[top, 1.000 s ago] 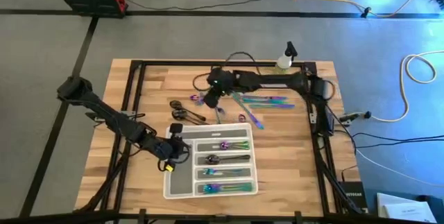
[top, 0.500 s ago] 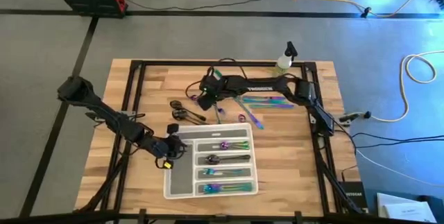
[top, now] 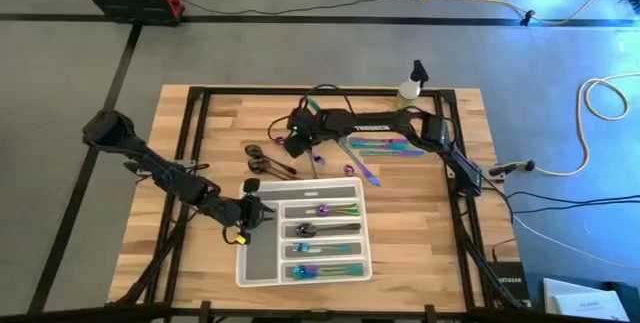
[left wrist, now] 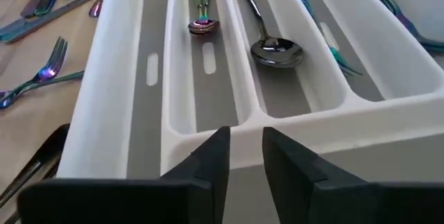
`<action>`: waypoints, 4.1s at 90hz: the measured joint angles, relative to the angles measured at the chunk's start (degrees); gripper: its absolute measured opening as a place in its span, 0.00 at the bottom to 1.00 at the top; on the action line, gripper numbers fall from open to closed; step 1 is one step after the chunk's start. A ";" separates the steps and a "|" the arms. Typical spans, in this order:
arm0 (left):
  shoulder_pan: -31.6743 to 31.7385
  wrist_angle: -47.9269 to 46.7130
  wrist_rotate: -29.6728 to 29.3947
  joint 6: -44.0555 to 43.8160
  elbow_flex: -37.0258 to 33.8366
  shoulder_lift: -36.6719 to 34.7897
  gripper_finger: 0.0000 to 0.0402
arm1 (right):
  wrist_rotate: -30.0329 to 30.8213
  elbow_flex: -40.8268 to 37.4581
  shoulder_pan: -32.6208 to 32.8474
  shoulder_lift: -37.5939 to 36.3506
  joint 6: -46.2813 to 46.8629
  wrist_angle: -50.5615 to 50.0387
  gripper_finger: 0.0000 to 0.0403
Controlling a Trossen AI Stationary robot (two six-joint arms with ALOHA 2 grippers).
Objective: Sort silverware
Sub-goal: Put the blue fork into the white silverware tray
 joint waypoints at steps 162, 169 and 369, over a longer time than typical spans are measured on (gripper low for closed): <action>0.00 -0.94 0.03 -0.90 0.02 0.00 0.18 | 12.66 -0.48 3.30 1.77 6.69 -0.42 0.50; 0.00 -0.95 0.03 -0.90 0.02 0.00 0.18 | 12.97 -1.26 2.85 1.75 7.08 -0.76 0.49; 0.00 -2.62 0.03 -1.92 0.04 -0.02 0.18 | 21.15 4.29 4.53 2.95 -0.29 1.03 0.15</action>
